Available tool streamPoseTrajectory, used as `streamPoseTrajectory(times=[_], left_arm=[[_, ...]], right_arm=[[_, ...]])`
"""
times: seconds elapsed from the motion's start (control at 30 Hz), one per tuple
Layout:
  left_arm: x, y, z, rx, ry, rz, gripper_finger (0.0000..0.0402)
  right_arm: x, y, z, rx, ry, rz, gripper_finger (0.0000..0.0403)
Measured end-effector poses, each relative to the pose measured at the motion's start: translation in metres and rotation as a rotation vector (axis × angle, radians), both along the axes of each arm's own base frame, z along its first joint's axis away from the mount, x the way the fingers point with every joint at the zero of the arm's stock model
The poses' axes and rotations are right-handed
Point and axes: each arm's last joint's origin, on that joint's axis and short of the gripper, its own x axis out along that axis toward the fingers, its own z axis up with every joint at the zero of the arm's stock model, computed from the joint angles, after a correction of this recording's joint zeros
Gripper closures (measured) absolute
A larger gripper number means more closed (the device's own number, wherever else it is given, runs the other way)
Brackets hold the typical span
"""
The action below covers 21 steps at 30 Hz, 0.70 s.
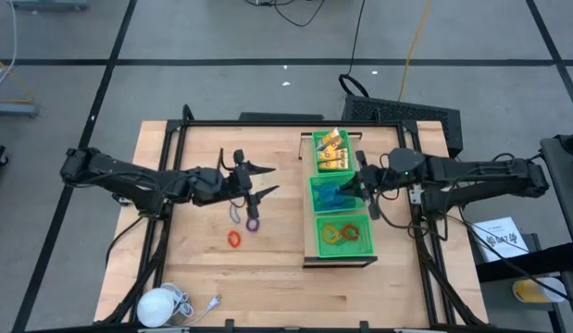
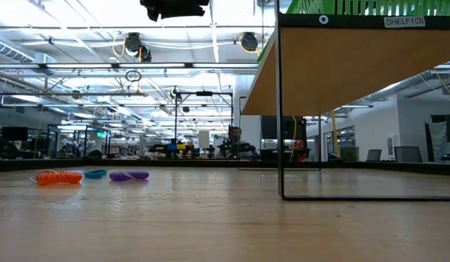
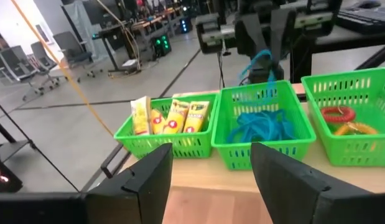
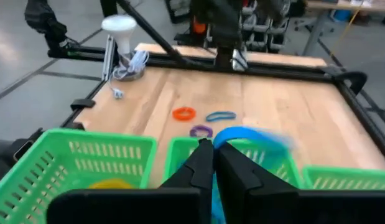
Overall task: Pick & Place Office Desk Supplies
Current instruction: Put the blue rubber band into the middle green bin
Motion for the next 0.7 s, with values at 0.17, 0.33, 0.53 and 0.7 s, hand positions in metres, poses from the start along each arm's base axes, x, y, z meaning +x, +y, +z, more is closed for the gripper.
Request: streamPoseTrajectory(times=[0.17, 0.33, 0.53, 0.7], left_arm=[[0.000, 0.000, 0.000, 0.001, -0.001, 0.000, 0.0178], [0.000, 0.000, 0.000, 0.002, 0.000, 0.002, 0.0179], [-0.001, 0.000, -0.005, -0.006, 0.048, 0.008, 0.0178], [-0.002, 0.000, -0.008, -0.034, 0.077, 0.015, 0.0179]], right_arm=[[-0.001, 0.000, -0.003, 0.005, 0.033, 0.005, 0.0350], [-0.001, 0.000, -0.004, 0.012, 0.047, 0.002, 0.0283], [-0.002, 0.000, -0.006, 0.045, 0.075, -0.007, 0.0211], [-0.006, 0.000, -0.015, 0.075, 0.180, -0.031, 0.0170]])
